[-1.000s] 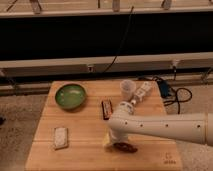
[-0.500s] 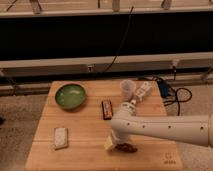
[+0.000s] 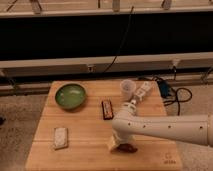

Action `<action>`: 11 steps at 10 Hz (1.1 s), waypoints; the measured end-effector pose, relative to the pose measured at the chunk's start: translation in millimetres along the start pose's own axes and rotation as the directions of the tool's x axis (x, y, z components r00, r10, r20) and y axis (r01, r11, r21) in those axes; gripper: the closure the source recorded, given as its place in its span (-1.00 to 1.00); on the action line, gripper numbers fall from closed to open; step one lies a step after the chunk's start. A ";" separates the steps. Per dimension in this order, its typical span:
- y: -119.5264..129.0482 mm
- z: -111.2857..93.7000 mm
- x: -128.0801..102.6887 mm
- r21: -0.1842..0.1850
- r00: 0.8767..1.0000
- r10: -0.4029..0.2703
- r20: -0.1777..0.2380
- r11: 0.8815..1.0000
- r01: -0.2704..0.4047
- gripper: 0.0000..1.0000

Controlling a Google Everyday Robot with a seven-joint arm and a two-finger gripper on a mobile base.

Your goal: Drag the pepper across the table

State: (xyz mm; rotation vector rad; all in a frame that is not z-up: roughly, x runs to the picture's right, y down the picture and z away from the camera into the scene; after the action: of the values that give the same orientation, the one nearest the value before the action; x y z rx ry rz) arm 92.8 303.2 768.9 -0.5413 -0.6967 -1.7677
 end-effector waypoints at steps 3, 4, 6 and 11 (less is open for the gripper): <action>1.9 0.0 -0.6 -0.010 1.000 0.026 -0.008 1.000 -0.026 0.20; 0.6 -2.3 0.0 -0.012 0.999 0.038 -0.027 0.999 -0.039 0.40; -0.5 -8.5 1.2 -0.008 0.994 0.085 -0.072 0.996 -0.086 0.80; -0.2 3.2 0.1 -0.004 0.999 0.031 -0.023 1.000 -0.031 1.00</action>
State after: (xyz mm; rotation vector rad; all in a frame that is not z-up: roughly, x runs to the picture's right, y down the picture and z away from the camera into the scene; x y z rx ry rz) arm 92.7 305.4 771.1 -0.5316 -0.6655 -1.7448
